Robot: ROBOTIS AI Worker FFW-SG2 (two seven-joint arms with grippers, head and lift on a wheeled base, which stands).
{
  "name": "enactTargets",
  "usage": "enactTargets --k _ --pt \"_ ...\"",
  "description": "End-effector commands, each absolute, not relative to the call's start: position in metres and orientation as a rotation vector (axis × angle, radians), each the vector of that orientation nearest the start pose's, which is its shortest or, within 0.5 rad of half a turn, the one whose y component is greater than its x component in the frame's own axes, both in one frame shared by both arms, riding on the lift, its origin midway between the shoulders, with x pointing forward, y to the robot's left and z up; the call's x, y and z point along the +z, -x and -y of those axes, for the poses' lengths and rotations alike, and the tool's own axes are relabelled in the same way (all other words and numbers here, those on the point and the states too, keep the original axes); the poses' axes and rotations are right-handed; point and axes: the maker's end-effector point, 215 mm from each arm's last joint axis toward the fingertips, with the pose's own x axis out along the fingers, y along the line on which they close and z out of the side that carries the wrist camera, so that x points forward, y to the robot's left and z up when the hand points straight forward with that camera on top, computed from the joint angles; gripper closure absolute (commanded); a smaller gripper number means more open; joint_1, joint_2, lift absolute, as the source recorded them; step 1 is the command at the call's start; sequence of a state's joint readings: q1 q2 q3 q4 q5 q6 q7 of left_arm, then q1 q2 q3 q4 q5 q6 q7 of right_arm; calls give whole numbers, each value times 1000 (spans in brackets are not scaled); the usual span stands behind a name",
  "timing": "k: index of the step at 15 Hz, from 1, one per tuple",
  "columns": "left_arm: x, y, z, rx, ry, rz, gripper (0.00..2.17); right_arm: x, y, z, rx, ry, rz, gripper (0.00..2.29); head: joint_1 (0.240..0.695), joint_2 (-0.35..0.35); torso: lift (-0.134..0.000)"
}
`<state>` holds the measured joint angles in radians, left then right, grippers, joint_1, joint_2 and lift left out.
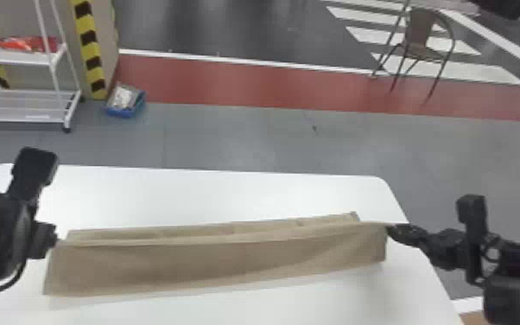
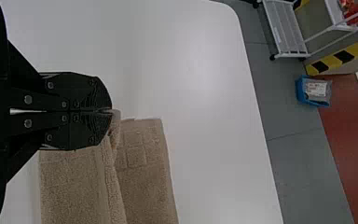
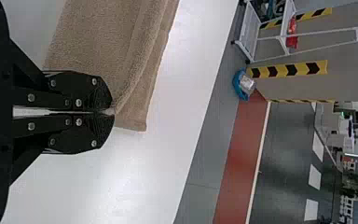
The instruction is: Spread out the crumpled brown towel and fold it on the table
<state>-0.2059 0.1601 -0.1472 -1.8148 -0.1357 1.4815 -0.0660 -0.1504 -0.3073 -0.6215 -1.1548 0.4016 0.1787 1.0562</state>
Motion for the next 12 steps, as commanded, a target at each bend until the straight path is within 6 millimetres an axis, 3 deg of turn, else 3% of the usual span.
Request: enactTargets --k 1,3,9,10,12 --pt "-469 -518 -280 45 -296 -1015 1696 -494 -487 509 314 130 -622 1099 695 -240 0" --pt "-470 -531 -276 42 -324 -995 1663 -499 -491 507 288 134 -619 984 695 -246 0" --pt "-482 -559 -271 38 -363 -946 1582 -525 -512 505 178 166 -641 950 695 -242 0" --pt "-482 -563 -268 34 -362 -930 1575 -526 -518 507 143 168 -634 684 695 -241 0" --pt "-483 -566 -267 38 -373 -918 1497 -524 -532 504 116 186 -623 407 695 -244 0"
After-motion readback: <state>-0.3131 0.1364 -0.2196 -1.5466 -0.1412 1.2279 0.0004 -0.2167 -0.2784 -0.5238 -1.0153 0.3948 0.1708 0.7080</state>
